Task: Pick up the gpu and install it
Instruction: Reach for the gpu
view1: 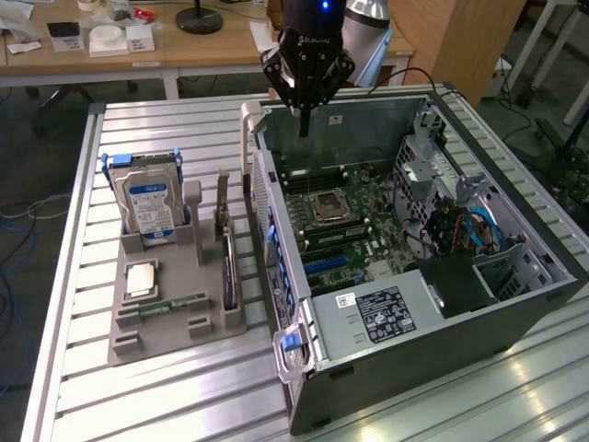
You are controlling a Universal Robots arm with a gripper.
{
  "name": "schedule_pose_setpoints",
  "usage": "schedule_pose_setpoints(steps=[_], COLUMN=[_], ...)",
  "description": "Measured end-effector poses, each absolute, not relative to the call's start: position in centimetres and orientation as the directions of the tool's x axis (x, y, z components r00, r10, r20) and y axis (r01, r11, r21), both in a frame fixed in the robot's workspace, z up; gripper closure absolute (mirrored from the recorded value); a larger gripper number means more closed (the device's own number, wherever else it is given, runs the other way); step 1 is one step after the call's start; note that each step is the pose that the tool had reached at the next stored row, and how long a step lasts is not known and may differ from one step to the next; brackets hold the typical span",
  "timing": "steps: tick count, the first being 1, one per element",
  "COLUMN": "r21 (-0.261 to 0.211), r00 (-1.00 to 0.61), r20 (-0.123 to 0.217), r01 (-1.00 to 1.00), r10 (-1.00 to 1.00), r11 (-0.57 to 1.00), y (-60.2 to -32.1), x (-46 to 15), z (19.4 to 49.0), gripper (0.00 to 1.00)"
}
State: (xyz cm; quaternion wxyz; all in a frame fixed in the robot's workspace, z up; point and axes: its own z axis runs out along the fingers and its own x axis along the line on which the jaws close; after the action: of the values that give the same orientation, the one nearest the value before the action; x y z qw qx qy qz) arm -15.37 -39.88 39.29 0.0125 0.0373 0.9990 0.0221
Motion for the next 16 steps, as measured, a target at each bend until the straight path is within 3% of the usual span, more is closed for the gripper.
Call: schedule_pose_setpoints(steps=[16], r21=[0.045], r00=[-0.997], r20=[-0.023], r01=[0.074], r10=[0.075], r11=[0.996], y=[-39.89], x=[-15.74], z=[39.29], gripper=[0.89])
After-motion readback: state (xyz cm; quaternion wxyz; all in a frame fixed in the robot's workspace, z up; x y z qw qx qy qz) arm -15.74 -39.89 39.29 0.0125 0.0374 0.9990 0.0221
